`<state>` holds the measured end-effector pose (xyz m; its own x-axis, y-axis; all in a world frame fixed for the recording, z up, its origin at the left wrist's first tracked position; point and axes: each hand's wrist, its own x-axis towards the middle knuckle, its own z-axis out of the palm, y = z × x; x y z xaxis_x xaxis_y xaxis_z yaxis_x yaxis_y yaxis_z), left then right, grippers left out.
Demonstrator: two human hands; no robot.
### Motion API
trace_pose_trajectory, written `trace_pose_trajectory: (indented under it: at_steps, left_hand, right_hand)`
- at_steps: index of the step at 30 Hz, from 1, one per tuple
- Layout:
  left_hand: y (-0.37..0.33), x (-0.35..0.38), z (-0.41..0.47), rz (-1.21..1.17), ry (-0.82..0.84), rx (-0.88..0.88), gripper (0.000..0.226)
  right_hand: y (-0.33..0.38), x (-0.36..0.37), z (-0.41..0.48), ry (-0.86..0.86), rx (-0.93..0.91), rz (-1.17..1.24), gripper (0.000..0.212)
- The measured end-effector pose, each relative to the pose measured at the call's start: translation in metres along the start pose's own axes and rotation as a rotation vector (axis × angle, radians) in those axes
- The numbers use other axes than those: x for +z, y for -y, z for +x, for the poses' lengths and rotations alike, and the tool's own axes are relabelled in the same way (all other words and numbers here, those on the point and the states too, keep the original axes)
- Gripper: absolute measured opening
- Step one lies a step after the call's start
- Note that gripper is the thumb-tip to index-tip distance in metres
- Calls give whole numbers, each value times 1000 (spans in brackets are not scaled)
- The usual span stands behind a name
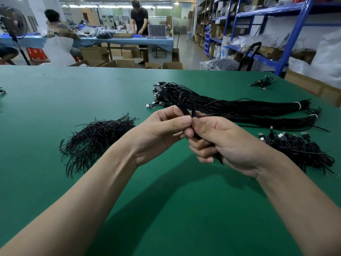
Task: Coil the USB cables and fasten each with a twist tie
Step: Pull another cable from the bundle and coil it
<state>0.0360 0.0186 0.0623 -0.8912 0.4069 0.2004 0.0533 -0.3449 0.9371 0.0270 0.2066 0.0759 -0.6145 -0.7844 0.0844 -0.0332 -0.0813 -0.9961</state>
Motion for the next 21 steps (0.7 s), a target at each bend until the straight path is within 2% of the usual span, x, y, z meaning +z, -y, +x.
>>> trace_pose_trajectory:
  at_steps: [4,11,18,21]
  left_hand:
    - [-2,-1,-1,-21,-10,-15,36]
    - [-6,0,-2,78,-79,21,19]
    - [-7,9,-2,100,-156,64,20]
    - [-8,11,-2,151,-201,87,16]
  right_hand:
    - [-2,-1,-1,23,39,44,31]
    - [-2,-7,-2,61,58,223,23]
    - [-5,-6,0,-17,60,152,26]
    - [-4,-7,0,-52,63,36,38]
